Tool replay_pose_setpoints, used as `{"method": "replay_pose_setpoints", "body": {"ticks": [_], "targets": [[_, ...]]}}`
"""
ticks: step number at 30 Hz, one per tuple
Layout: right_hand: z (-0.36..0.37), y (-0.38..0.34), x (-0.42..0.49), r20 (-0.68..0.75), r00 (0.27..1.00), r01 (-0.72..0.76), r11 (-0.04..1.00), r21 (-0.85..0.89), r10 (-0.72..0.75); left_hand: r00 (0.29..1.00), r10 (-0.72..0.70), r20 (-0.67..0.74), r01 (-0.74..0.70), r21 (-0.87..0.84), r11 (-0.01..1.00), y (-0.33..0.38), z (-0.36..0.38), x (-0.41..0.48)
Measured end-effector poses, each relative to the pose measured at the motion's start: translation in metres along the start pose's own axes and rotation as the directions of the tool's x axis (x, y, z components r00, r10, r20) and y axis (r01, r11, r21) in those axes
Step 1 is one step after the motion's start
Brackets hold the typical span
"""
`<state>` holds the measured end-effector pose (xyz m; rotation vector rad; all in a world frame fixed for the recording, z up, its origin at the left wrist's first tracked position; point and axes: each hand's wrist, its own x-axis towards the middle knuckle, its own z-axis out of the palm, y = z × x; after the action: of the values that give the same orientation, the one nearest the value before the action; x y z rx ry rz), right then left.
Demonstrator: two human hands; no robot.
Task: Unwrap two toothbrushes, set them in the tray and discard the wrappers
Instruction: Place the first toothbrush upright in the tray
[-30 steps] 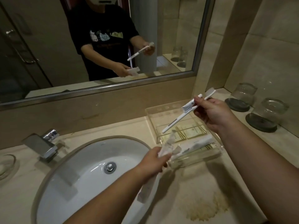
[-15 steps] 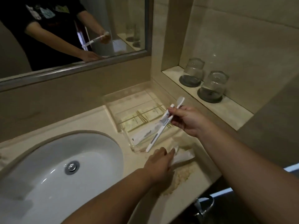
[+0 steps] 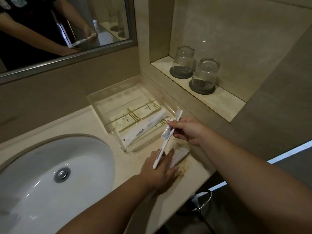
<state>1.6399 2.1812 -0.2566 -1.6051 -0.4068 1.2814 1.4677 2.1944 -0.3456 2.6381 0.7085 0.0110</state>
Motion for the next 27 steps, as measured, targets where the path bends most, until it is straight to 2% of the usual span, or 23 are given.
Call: {"method": "replay_pose_setpoints", "body": {"ticks": [3,6,7,8,10,11,13,19,22,25,27], "targets": [[0.002,-0.008,0.0,0.031,0.999,0.019,1.0,0.022,-0.02,0.992,-0.01,-0.128,-0.008,-0.138,0.99,-0.007,-0.015,-0.004],[0.01,-0.026,-0.002,0.133,0.99,0.046,0.997,0.068,-0.055,0.977,-0.144,-0.156,0.105,-0.234,0.967,-0.023,-0.046,-0.007],[0.014,-0.033,-0.004,0.175,0.983,0.053,0.997,0.06,-0.062,0.959,-0.222,-0.178,0.159,-0.315,0.936,-0.027,-0.059,-0.007],[0.02,-0.04,-0.005,0.22,0.973,0.061,0.998,0.033,-0.066,0.918,-0.346,-0.193,0.22,-0.478,0.85,-0.029,-0.075,-0.007],[0.036,-0.051,-0.006,0.304,0.951,0.085,0.995,-0.052,-0.065,0.835,-0.533,-0.135,0.199,-0.83,0.522,-0.029,-0.11,-0.005],[0.045,-0.055,-0.007,0.333,0.94,0.103,0.991,-0.089,-0.068,0.83,-0.551,-0.088,0.156,-0.911,0.381,-0.029,-0.125,-0.005],[0.065,-0.06,-0.005,0.366,0.926,0.149,0.98,-0.132,-0.092,0.861,-0.508,-0.035,0.12,-0.956,0.269,-0.03,-0.147,-0.006],[0.108,-0.062,0.004,0.422,0.897,0.207,0.968,-0.142,-0.13,0.871,-0.491,0.024,0.178,-0.946,0.27,-0.038,-0.159,-0.025],[0.123,-0.063,0.007,0.462,0.877,0.24,0.954,-0.178,-0.135,0.869,-0.492,0.049,0.188,-0.954,0.236,-0.045,-0.154,-0.033],[0.137,-0.065,0.008,0.483,0.865,0.258,0.945,-0.2,-0.134,0.848,-0.529,0.025,0.157,-0.966,0.205,-0.052,-0.157,-0.037],[0.147,-0.067,0.009,0.48,0.864,0.246,0.959,-0.142,-0.15,0.832,-0.555,0.008,0.144,-0.969,0.202,-0.056,-0.16,-0.037]]}}
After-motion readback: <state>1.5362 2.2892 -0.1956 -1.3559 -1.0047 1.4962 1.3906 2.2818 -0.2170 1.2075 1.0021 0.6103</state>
